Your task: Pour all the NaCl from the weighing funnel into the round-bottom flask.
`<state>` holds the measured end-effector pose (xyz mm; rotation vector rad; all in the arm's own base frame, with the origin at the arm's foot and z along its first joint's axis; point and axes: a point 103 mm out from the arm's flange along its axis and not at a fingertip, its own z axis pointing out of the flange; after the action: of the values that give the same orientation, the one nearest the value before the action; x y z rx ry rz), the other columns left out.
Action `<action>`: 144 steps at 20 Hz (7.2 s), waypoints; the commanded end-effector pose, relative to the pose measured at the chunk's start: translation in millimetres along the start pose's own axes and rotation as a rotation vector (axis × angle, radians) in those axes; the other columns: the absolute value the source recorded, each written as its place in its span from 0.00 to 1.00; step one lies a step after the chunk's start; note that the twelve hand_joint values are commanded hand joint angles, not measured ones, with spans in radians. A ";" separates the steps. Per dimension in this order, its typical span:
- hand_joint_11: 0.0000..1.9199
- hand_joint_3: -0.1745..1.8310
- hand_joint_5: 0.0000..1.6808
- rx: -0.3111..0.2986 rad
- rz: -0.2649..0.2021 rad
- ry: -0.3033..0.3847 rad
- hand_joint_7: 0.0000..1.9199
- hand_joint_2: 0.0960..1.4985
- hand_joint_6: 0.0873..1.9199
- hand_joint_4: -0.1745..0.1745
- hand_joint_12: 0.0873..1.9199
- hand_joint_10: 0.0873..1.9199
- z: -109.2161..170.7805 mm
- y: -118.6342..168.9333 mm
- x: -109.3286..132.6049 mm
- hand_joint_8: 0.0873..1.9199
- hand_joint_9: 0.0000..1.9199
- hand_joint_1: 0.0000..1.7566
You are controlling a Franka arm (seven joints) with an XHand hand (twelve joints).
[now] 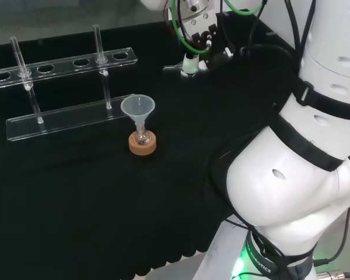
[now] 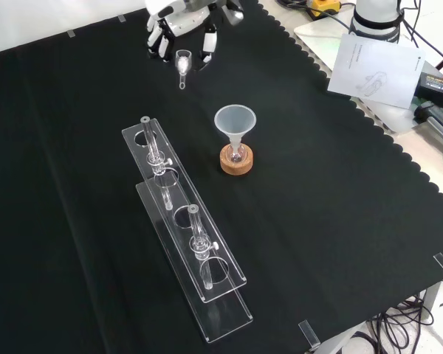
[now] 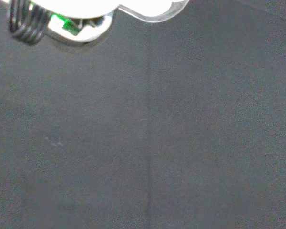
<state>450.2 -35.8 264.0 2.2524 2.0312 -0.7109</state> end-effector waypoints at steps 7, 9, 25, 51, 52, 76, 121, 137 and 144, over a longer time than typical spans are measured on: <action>0.43 0.42 0.76 0.006 -0.005 -0.071 0.31 0.40 0.32 1.00 0.52 0.13 -18.9 -63.5 36.7 0.31 0.53 0.64; 0.43 0.42 0.76 0.005 -0.010 -0.083 0.31 0.40 0.32 1.00 0.52 0.13 -20.1 -67.3 41.5 0.31 0.53 0.64; 0.43 0.42 0.76 0.053 -0.031 -0.161 0.31 0.40 0.32 1.00 0.52 0.13 -21.5 -75.6 72.5 0.31 0.53 0.64; 0.43 0.42 0.76 0.075 -0.025 -0.319 0.31 0.40 0.33 1.00 0.51 0.12 -22.1 -72.7 83.4 0.31 0.54 0.64; 0.43 0.42 0.76 0.075 -0.024 -0.323 0.31 0.40 0.33 1.00 0.51 0.12 -22.5 -72.4 83.7 0.31 0.54 0.64; 0.43 0.42 0.75 0.074 -0.025 -0.467 0.31 0.39 0.33 1.00 0.51 0.12 -30.5 -65.0 95.2 0.31 0.54 0.64; 0.43 0.42 0.75 0.092 0.002 -0.692 0.30 0.39 0.34 1.00 0.51 0.10 -43.2 -59.8 114.1 0.31 0.53 0.64; 0.43 0.43 0.75 0.098 0.014 -0.745 0.29 0.39 0.34 1.00 0.51 0.10 -46.0 -58.4 116.0 0.31 0.52 0.64; 0.43 0.43 0.75 0.103 0.017 -0.769 0.29 0.39 0.34 1.00 0.51 0.10 -48.3 -57.6 118.9 0.31 0.52 0.64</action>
<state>415.4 97.4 282.4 1.6394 1.6208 -1.4036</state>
